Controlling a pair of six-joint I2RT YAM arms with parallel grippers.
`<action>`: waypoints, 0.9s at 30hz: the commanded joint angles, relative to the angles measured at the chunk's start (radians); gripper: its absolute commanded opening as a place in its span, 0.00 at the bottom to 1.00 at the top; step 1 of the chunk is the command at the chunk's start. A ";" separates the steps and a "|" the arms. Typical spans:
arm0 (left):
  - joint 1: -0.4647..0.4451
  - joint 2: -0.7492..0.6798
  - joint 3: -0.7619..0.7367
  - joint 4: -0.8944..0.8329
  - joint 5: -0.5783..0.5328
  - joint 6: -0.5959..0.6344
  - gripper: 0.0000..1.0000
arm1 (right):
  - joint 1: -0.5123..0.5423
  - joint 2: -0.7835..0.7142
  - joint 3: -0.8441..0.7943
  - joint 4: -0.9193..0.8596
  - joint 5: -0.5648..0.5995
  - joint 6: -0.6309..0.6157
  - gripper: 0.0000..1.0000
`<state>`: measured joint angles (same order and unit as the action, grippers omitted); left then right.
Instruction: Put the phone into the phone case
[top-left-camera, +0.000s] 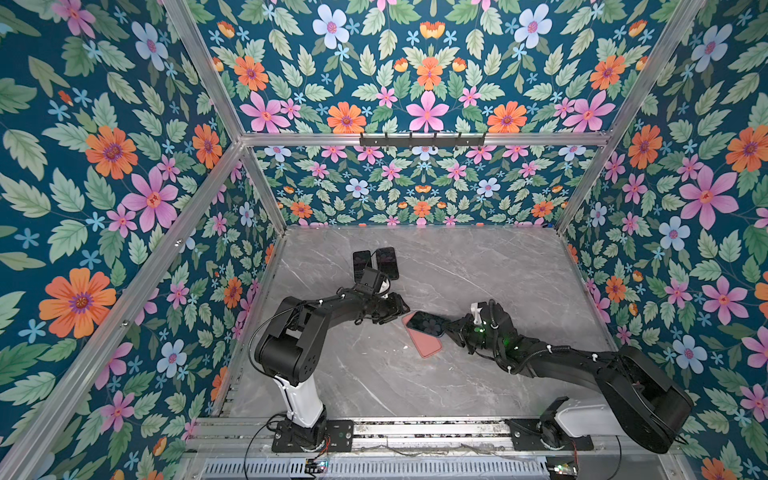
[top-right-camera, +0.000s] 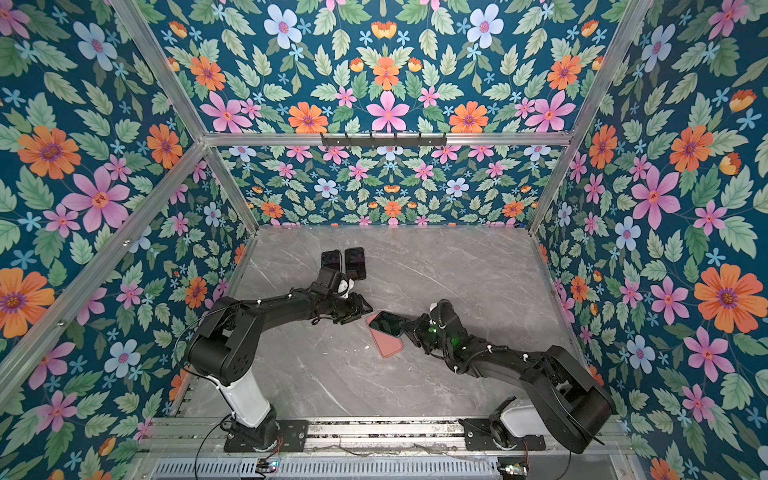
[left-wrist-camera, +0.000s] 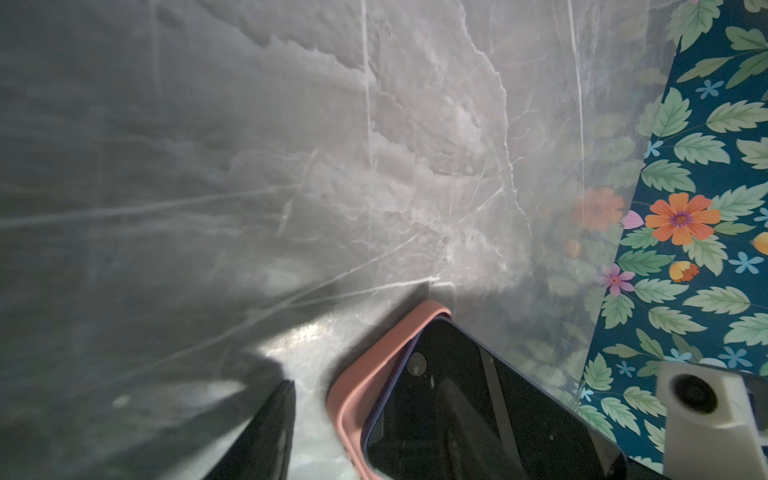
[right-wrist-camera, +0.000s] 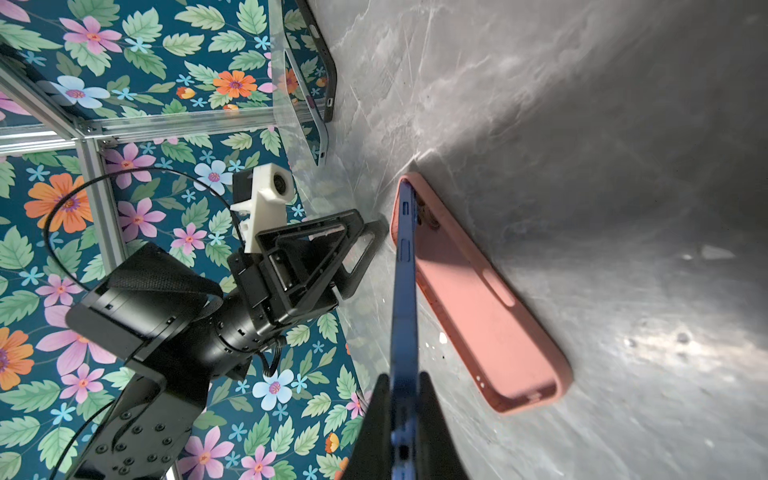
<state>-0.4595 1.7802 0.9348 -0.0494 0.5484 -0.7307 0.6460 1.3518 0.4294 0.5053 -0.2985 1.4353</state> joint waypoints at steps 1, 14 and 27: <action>-0.001 0.007 -0.019 0.082 0.054 -0.023 0.54 | -0.001 -0.006 0.005 0.024 -0.041 -0.004 0.00; -0.023 -0.006 -0.081 0.146 0.079 -0.055 0.36 | 0.000 -0.110 0.006 -0.095 -0.031 -0.011 0.00; -0.087 -0.088 -0.202 0.244 0.066 -0.151 0.34 | -0.001 -0.293 -0.074 -0.244 0.029 -0.003 0.00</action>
<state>-0.5388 1.7065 0.7475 0.1448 0.6186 -0.8455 0.6434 1.0729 0.3626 0.2504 -0.2897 1.4181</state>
